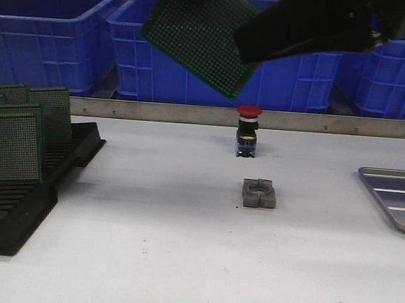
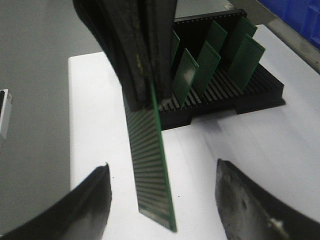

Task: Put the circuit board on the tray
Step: 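Grasp the board with the right gripper and release the left gripper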

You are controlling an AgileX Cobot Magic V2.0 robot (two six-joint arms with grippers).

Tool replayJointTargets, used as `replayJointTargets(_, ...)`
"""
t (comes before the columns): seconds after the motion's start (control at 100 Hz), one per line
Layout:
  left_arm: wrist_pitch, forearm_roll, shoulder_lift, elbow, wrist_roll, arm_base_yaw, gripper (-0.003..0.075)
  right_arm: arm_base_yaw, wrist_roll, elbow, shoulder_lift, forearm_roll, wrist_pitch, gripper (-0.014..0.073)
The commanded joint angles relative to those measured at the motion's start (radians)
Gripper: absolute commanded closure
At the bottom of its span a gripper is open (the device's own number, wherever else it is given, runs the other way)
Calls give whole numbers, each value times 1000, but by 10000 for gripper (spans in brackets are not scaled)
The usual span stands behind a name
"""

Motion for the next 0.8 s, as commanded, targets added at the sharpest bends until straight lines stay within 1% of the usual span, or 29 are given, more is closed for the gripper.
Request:
replayJointTargets(0.0, 51, -80, -43, -32, -8, -8, 741, 8, -11, -39, 2, 93, 58, 148)
replayJointTargets(0.05, 51, -80, -43, -32, -8, -8, 740, 8, -11, -39, 11, 111, 70, 193)
replayJointTargets(0.12, 51, -80, -43, -32, -8, -8, 740, 8, -11, -39, 15, 126, 79, 291)
replayJointTargets(0.17, 51, -80, -43, -32, -8, -8, 740, 8, -11, -39, 15, 127, 83, 382)
replayJointTargets(0.26, 43, -80, -43, -32, -8, -8, 740, 8, -11, -39, 15, 128, 85, 523)
replayJointTargets(0.36, 35, -80, -43, -32, -8, -8, 724, 8, -11, -39, 15, 128, 85, 631)
replayJointTargets(0.4, 33, -80, -43, -32, -8, -8, 688, 8, -11, -39, 15, 128, 85, 662)
replayJointTargets(0.43, 33, -80, -43, -32, -8, -8, 653, 8, -11, -39, 15, 128, 85, 665)
replayJointTargets(0.48, 33, -80, -43, -32, -8, -8, 569, 8, -11, -39, 15, 128, 86, 662)
replayJointTargets(0.58, 24, -80, -43, -32, -8, -8, 353, 8, -10, -39, 15, 128, 89, 662)
replayJointTargets(0.65, 2, -78, -43, -33, -8, -8, 247, 8, 6, -38, 15, 128, 90, 662)
replayJointTargets(0.72, -33, -75, -43, -35, -8, -1, 199, 7, 72, -37, 15, 126, 94, 662)
replayJointTargets(0.79, -84, -72, -43, -49, -6, 26, 195, 3, 185, -37, 15, 117, 94, 662)
